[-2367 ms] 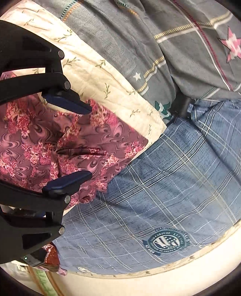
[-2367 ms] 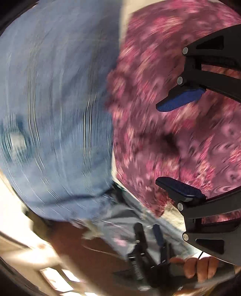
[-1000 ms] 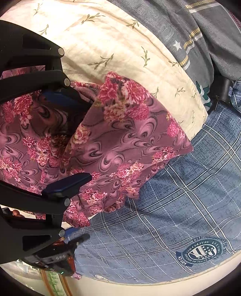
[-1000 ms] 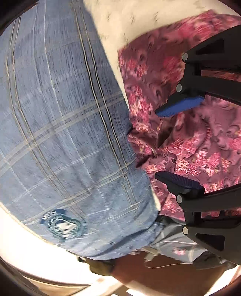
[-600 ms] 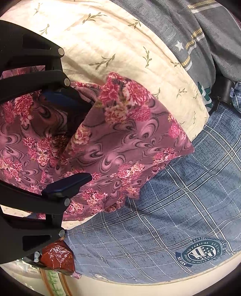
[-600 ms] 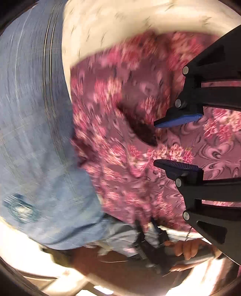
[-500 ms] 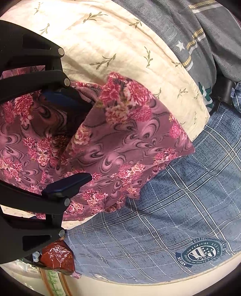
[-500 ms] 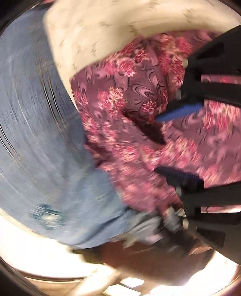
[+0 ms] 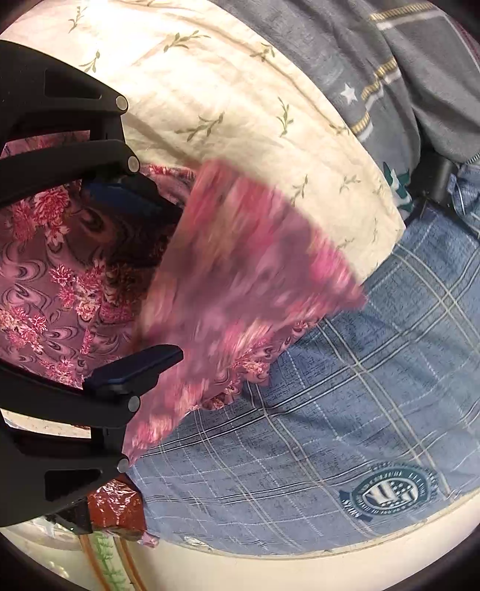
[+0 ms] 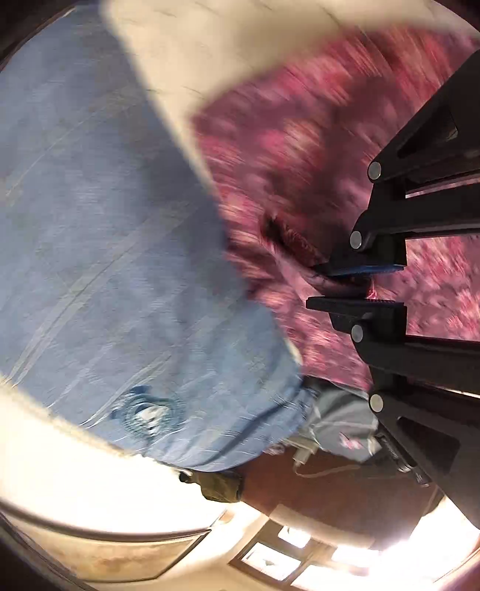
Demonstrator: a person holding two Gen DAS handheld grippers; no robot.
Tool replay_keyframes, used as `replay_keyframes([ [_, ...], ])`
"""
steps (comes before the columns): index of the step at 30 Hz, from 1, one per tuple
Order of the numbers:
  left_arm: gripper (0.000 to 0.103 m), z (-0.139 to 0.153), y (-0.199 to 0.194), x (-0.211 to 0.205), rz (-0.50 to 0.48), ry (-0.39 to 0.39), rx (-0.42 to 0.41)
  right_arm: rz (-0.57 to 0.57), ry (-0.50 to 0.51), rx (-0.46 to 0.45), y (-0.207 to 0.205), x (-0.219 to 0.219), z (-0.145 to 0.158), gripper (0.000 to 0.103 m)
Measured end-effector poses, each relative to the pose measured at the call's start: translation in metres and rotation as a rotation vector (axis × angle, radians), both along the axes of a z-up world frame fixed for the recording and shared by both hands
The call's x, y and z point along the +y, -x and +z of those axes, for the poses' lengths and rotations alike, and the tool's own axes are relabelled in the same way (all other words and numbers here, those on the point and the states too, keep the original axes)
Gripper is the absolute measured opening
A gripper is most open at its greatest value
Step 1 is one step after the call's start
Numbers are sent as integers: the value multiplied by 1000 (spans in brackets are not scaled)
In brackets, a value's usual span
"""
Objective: Fold small clothes
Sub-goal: 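Grasp the garment's side with the right gripper and fold it over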
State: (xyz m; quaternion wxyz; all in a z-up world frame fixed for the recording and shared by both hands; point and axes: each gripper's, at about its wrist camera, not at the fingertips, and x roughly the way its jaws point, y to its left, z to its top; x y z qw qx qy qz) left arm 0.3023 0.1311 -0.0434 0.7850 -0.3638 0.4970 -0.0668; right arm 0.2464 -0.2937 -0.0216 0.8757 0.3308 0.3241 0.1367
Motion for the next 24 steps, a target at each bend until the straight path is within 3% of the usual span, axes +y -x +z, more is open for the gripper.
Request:
replay_keyframes([
  [3,67,-8,-3,0,0,29,27,-56,94,26,2,-23,-3,9],
  [7,64,-10,-4,-6,2,-20,25,-92,159,154,1,-45,-41,10],
  [10,13,-5,-2,-8,11,-64,-7,-100,133,157,6,-47,-49,10],
  [12,13,-4,-1,-5,21,-65,-15,-104,117,86,11,-46,-33,9],
  [15,13,-11,-5,-5,29,-80,27,-112,170,9,19,-44,-16,9],
  [19,19,-13,-5,-4,10,-89,84,-73,257,197,6,-43,-55,10],
  [22,35,-2,13,-2,-54,-80,86,-80,202,180,25,-49,-58,16],
  [24,35,13,29,0,-108,-106,48,-99,165,159,34,-60,-50,16],
])
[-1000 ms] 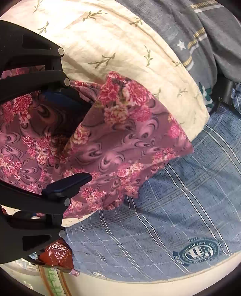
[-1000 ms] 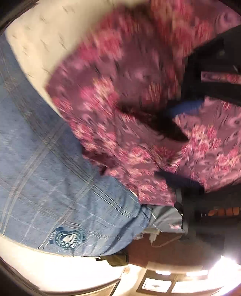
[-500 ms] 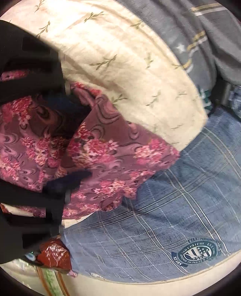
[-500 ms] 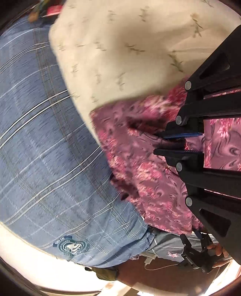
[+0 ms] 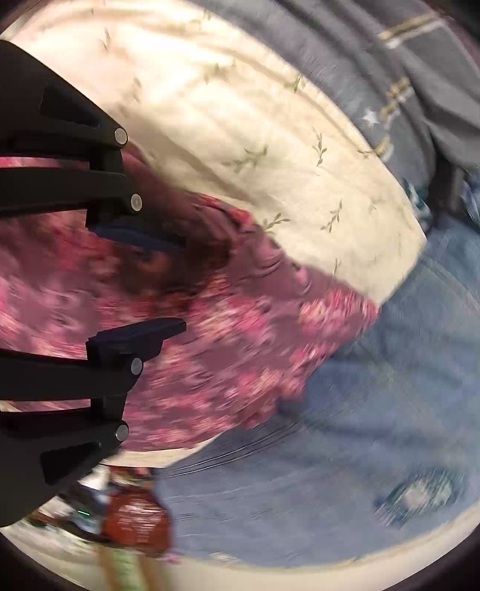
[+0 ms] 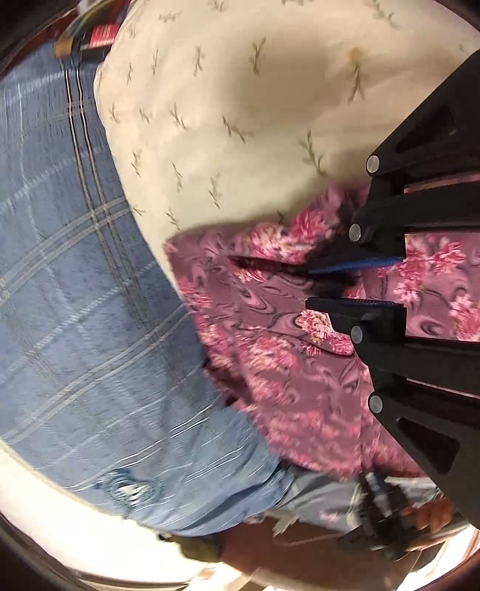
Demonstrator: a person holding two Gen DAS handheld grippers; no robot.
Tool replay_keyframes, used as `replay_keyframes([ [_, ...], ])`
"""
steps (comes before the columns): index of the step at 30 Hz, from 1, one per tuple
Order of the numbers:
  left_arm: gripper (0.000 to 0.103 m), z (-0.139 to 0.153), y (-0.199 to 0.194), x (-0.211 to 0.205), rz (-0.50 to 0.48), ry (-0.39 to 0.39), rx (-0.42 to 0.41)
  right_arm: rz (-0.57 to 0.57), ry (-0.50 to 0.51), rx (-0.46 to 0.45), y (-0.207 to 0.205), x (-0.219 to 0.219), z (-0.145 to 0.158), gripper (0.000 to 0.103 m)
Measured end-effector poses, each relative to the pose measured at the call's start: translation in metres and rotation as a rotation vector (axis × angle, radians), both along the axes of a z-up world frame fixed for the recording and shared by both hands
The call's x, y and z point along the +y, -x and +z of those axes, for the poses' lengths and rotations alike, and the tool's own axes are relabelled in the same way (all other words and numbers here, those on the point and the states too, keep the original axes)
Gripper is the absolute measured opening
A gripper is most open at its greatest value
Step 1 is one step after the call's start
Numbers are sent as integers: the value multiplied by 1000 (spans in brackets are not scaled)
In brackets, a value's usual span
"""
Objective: Fold small clothes
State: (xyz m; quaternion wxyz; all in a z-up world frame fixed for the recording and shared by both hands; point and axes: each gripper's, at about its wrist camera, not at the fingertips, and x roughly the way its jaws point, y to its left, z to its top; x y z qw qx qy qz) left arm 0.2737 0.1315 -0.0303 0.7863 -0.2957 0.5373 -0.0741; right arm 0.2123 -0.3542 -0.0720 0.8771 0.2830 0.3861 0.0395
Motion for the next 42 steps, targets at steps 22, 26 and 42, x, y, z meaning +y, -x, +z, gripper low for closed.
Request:
replay_keyframes([
  [22,55,15,-44,-32,-155,-417,-91,-14,-26,-85,7,-10,15,10],
  [26,60,4,-43,-52,-197,-472,-77,77,-13,-56,1,8,7,12],
  [42,65,-3,39,-35,-256,-377,98,128,-33,88,85,0,-14,31],
])
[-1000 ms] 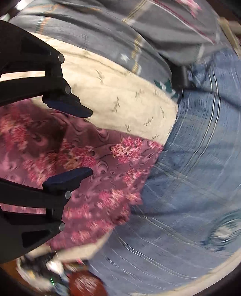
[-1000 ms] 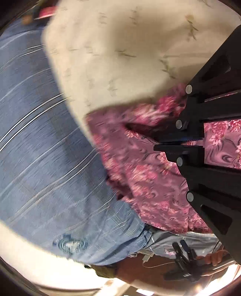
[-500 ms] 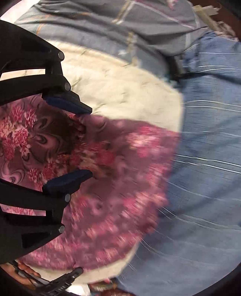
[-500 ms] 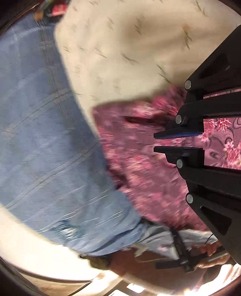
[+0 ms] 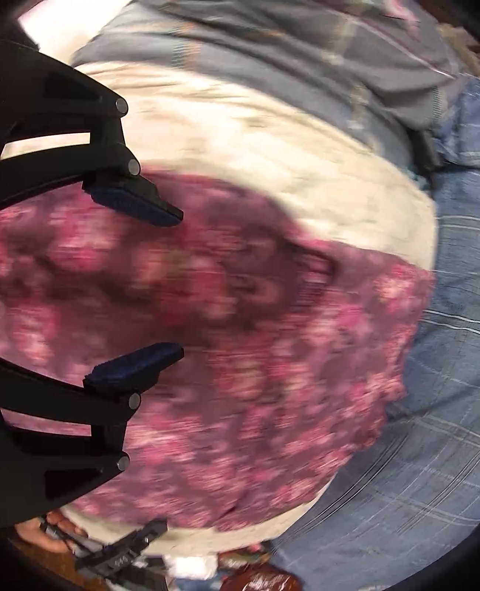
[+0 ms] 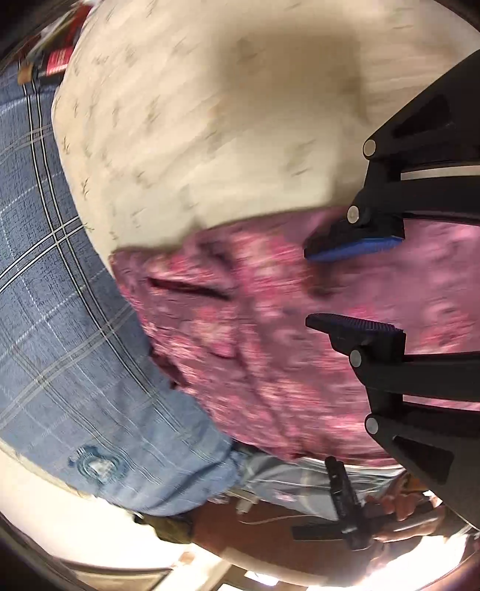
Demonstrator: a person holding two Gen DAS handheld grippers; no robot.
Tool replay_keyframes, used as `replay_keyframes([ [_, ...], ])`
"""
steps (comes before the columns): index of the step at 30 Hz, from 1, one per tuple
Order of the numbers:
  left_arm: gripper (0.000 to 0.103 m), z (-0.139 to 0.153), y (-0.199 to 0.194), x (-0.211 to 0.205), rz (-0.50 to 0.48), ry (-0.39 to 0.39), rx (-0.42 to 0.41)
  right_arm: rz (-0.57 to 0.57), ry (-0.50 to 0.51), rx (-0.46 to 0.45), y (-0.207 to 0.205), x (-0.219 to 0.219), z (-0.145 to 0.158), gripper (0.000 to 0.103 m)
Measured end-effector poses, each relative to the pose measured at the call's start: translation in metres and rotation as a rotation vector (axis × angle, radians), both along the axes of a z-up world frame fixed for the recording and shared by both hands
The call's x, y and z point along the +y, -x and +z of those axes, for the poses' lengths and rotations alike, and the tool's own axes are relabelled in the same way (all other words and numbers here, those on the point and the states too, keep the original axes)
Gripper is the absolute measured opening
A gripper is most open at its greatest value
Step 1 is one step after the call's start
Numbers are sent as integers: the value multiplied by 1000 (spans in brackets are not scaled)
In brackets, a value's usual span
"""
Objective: Fold small clothes
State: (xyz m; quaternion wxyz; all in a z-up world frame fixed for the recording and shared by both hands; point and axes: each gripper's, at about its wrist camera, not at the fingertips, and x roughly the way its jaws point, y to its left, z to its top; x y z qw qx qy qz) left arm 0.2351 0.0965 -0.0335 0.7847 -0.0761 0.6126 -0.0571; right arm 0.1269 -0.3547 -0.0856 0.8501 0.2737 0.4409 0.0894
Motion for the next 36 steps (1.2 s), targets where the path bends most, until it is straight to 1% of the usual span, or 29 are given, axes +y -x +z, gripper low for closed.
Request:
replay_keyframes([
  [4,65,3,52,18,17,33,26,22,33,17,47,2,-1,31],
  [6,65,3,70,33,34,42,34,32,64,25,67,5,-1,32],
  [10,65,4,102,64,99,56,45,25,197,53,101,7,4,42],
  [12,65,1,118,77,133,58,51,19,228,56,116,5,7,42],
  [16,65,-7,137,98,181,75,69,-1,239,68,140,-3,7,45],
  [21,65,-17,159,116,208,154,93,-34,241,91,163,-10,4,45],
  [25,65,-26,167,127,233,220,107,-55,301,99,177,-11,7,46],
  [27,65,-31,171,131,236,264,125,-38,272,91,182,-10,7,47],
  [30,65,-41,172,129,224,332,145,1,168,87,187,-11,3,48],
  [32,65,-47,174,128,213,372,150,16,134,97,188,-9,-1,49],
  [36,65,-58,181,128,200,419,167,65,82,105,190,-2,-7,50],
])
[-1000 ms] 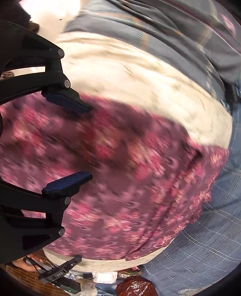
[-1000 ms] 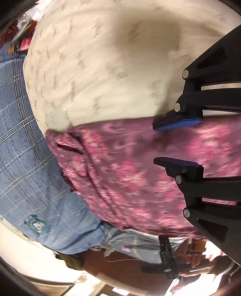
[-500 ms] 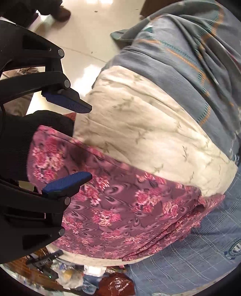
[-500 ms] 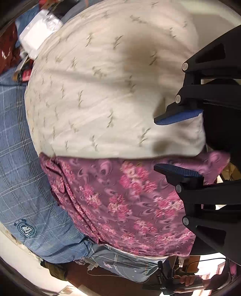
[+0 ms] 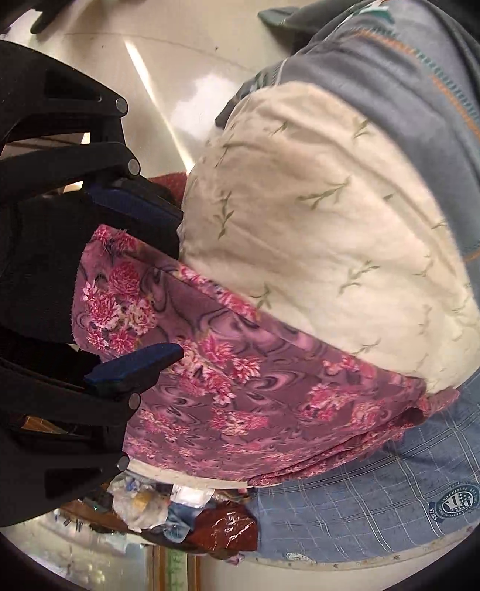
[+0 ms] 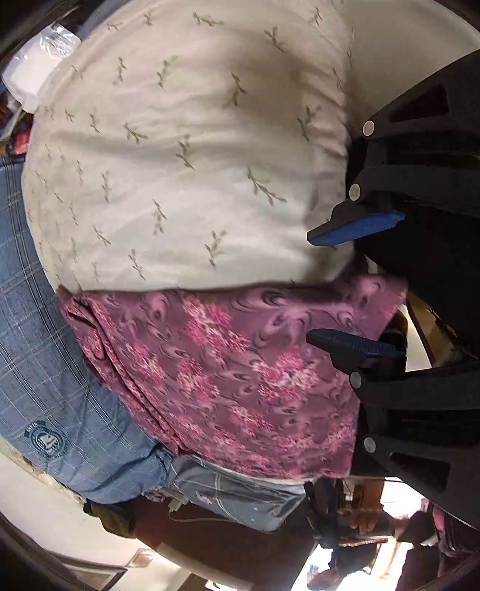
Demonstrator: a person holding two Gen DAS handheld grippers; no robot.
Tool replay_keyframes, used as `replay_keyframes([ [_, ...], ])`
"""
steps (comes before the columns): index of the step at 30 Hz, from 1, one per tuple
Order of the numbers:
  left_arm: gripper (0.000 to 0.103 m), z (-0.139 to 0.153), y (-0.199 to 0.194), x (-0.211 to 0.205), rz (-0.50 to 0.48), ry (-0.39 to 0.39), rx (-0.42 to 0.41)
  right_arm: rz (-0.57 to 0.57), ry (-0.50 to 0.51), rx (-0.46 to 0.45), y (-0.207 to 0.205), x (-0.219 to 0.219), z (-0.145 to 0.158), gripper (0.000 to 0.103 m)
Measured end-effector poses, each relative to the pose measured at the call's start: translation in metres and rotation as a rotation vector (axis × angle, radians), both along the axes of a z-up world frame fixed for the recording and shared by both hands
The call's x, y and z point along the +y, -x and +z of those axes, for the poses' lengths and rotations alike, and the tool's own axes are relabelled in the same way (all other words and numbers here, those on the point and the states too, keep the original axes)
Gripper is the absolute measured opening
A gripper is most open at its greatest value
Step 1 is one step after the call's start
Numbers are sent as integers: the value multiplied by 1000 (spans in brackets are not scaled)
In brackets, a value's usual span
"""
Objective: Fold small clothes
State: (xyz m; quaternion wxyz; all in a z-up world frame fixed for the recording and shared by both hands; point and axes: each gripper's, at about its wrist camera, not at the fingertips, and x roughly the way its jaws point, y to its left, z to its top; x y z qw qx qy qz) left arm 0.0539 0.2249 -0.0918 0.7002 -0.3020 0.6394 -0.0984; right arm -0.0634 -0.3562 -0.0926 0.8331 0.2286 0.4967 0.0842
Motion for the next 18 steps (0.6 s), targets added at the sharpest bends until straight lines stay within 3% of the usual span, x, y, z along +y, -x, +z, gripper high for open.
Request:
replay_keyframes([
  [4,68,-10,-1,-5,-20,8,11,77,-7,28,-3,16,-11,52],
  [13,68,-17,1,-18,-71,-1,17,265,124,85,-9,58,-26,55],
  [15,68,-17,2,-22,-87,-20,10,299,152,106,-8,65,-31,46],
  [16,60,-16,3,-23,-92,-21,3,313,164,113,-8,67,-34,33],
  [17,44,-16,4,-27,-97,-15,-3,322,174,115,-6,69,-35,18],
  [18,36,-14,5,-29,-105,-7,-8,327,175,115,-5,69,-36,13],
])
